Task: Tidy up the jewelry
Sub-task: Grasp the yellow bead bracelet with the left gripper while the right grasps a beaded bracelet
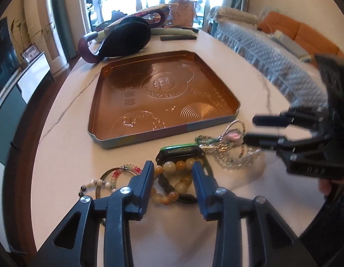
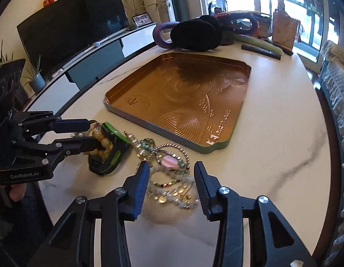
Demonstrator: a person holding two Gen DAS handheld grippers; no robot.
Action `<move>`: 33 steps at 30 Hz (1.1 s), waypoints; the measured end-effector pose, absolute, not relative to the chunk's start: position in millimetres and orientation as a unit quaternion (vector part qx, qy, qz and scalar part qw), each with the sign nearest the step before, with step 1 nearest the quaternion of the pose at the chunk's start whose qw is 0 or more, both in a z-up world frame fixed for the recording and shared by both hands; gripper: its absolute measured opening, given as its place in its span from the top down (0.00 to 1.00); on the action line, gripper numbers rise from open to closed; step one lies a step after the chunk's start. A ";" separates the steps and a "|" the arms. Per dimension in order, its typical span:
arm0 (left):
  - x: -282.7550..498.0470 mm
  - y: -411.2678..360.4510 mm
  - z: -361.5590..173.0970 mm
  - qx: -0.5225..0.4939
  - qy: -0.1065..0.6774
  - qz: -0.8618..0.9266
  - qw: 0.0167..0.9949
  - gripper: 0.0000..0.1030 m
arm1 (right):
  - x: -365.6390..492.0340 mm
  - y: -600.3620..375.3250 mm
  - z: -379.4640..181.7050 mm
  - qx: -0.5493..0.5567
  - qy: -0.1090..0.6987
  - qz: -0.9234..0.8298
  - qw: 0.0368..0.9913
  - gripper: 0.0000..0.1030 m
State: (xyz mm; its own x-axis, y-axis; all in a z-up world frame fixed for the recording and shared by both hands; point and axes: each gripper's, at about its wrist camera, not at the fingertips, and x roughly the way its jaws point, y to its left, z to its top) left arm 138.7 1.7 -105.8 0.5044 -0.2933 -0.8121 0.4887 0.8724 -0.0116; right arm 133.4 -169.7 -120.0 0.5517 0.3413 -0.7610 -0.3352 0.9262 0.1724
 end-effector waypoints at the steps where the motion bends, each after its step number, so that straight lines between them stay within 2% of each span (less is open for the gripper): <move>1: 139.7 0.5 -107.9 0.116 0.442 -0.223 0.861 0.67 | 135.0 -170.2 -120.8 -0.002 0.430 0.182 0.884 0.61; 3: 142.7 0.8 -109.2 0.116 0.442 -0.225 0.861 0.71 | 139.9 -172.9 -122.3 -0.003 0.428 0.172 0.887 0.61; 9: 145.2 4.9 -111.9 0.117 0.443 -0.226 0.859 0.71 | 160.8 -174.3 -131.1 0.006 0.444 0.196 0.874 0.63; 11: 149.0 4.8 -114.5 0.116 0.445 -0.219 0.860 0.71 | 165.4 -173.4 -136.4 0.014 0.455 0.201 0.867 0.69; 13: 151.8 6.7 -115.1 0.105 0.449 -0.216 0.861 0.71 | 164.4 -173.9 -136.1 0.023 0.454 0.206 0.867 0.84; 18: 148.8 5.5 -115.9 0.112 0.447 -0.220 0.859 0.71 | 155.5 -170.9 -130.1 0.005 0.441 0.207 0.874 0.94; 19: 149.1 6.2 -115.7 0.109 0.449 -0.219 0.860 0.74 | 154.5 -171.2 -129.4 0.007 0.440 0.208 0.873 0.95; 21: 148.8 7.2 -114.6 0.107 0.449 -0.214 0.861 0.79 | 153.0 -172.6 -127.2 0.005 0.436 0.200 0.877 0.96; 24: 144.6 8.3 -113.8 0.104 0.452 -0.214 0.860 0.81 | 150.3 -175.9 -119.3 0.017 0.426 0.203 0.882 0.96; 28: 133.9 7.1 -109.3 0.100 0.448 -0.218 0.861 0.95 | 144.4 -177.5 -108.5 0.021 0.411 0.202 0.889 0.96; 33: 115.7 -2.8 -98.6 0.114 0.425 -0.234 0.867 0.98 | 137.5 -177.2 -96.5 0.029 0.393 0.199 0.897 0.96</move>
